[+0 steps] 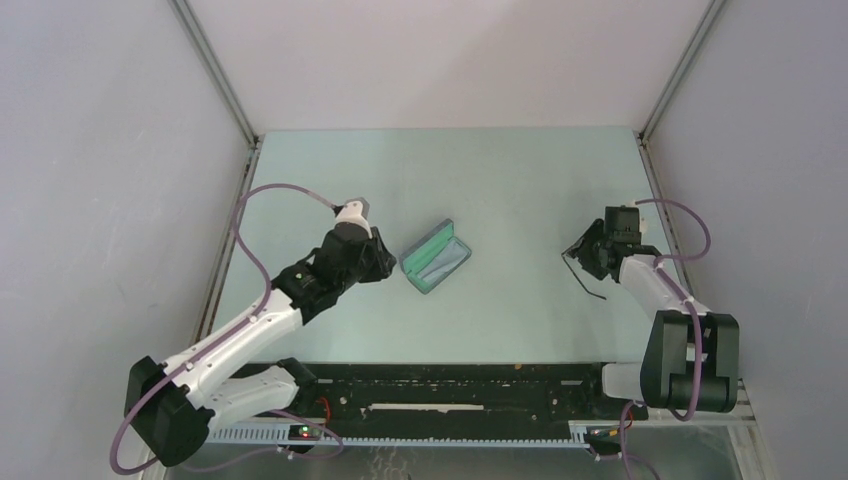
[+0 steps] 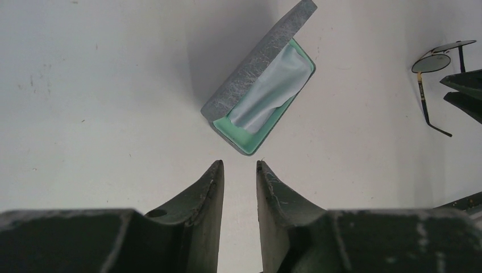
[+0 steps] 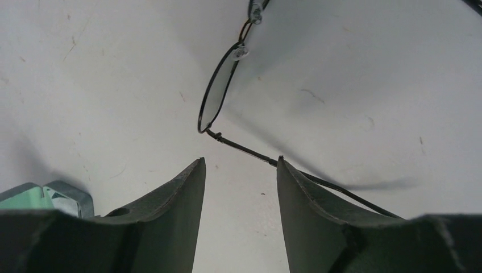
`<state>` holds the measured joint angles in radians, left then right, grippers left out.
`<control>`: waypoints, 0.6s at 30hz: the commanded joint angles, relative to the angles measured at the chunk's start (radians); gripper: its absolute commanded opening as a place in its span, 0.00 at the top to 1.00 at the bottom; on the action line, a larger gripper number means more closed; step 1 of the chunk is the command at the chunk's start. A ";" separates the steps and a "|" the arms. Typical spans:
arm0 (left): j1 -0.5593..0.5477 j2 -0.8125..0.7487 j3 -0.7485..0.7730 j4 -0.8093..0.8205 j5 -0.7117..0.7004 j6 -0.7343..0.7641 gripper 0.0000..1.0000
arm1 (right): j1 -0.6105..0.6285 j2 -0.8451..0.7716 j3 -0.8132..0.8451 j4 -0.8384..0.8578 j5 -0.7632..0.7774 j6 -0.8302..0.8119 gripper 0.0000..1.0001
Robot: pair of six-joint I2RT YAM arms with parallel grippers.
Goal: Organize the sunglasses
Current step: Fold the sunglasses at the center of the board.
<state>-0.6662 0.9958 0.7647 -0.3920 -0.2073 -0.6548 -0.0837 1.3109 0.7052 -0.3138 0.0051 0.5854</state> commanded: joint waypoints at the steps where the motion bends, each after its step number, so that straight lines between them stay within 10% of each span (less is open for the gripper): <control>1: 0.001 0.029 0.008 0.032 0.021 0.022 0.68 | -0.001 0.021 -0.006 0.050 -0.068 -0.044 0.43; 18: 0.001 0.024 -0.006 0.031 0.064 0.016 0.68 | 0.119 0.197 0.051 0.115 -0.201 -0.157 0.41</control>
<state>-0.6662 1.0424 0.7647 -0.3798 -0.1474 -0.6537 -0.0444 1.4971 0.7197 -0.2043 -0.1455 0.4747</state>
